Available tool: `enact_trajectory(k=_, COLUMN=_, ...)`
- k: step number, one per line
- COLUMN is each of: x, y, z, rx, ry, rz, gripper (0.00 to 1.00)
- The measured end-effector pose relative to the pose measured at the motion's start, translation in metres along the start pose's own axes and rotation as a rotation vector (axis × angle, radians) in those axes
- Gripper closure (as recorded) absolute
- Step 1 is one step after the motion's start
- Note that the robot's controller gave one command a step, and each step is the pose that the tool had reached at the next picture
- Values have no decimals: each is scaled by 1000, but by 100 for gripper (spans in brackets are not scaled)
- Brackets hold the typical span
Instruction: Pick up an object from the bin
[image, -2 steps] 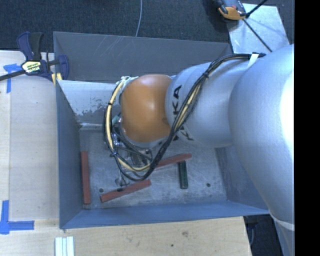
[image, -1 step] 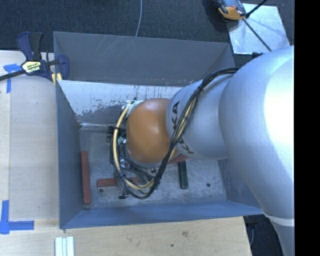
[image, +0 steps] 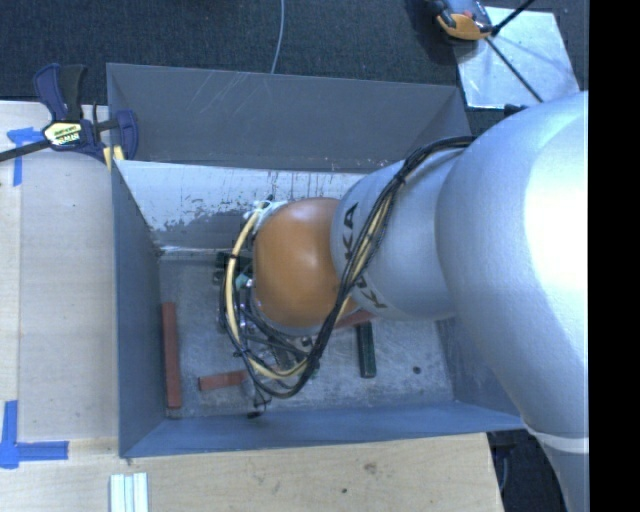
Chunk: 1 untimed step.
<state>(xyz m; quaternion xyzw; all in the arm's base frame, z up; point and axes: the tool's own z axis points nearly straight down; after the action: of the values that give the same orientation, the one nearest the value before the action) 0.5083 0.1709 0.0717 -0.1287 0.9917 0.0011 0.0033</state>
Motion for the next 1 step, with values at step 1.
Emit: enact_trajectory(k=1, x=-1, y=0, z=-2, rx=0, ry=-2, rz=1, gripper=100)
